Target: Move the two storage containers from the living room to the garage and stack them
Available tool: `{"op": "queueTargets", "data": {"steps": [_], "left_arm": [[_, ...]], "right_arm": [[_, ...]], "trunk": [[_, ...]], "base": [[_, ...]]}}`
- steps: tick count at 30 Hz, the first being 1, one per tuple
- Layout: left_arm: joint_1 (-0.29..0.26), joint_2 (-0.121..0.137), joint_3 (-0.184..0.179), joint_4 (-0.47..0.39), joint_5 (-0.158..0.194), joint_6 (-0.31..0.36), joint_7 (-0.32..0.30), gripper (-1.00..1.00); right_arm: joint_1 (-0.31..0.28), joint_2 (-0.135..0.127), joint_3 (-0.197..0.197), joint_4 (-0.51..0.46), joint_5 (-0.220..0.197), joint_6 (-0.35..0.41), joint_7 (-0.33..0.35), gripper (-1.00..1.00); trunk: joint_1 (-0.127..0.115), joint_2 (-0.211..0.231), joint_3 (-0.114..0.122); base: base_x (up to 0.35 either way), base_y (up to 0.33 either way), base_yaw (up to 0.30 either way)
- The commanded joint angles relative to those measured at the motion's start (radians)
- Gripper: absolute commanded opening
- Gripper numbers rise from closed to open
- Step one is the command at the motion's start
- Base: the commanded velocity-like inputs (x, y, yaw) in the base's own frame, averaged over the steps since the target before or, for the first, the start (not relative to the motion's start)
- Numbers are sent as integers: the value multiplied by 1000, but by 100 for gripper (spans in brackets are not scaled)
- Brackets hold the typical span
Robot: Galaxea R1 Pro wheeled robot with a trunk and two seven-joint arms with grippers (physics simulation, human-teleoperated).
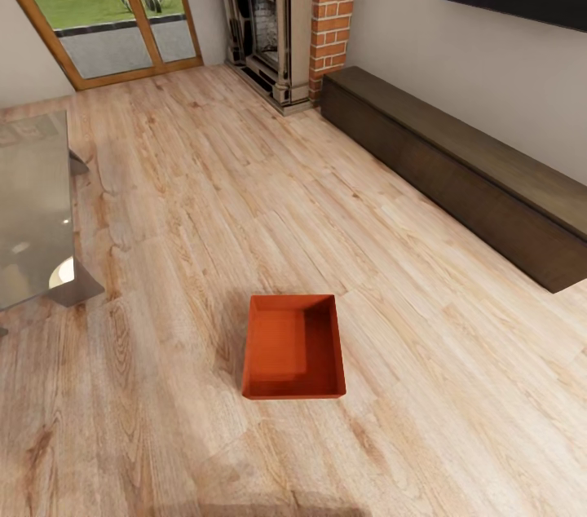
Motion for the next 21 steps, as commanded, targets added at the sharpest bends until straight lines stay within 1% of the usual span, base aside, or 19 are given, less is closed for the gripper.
{"op": "queueTargets", "data": {"steps": [1,7,13,17,20,21], "left_arm": [[0,-1,-3,0,5,-3,3,100],[0,-1,-3,0,5,-3,3,100],[0,-1,-2,-1,6,-3,3,100],[0,-5,8,-4,14,-4,4,100],[0,-4,8,-6,16,-10,5,100],[0,-1,8,-12,17,-12,5,100]], "right_arm": [[-1,1,8,3,-11,-5,-4,100],[-1,-3,4,1,-8,-18,-11,100],[-1,6,2,-9,-9,-27,-17,100],[-1,12,2,-21,-10,-31,-15,100],[-2,13,3,-60,-10,-26,-10,100],[-2,13,3,-96,-10,-22,-9,100]], "trunk": [[0,0,-1],[0,0,-1],[0,0,-1],[0,0,-1],[0,0,-1],[0,0,-1]], "base": [[0,0,0],[0,0,0],[0,0,0],[0,0,0],[0,0,0],[0,0,0]]}}
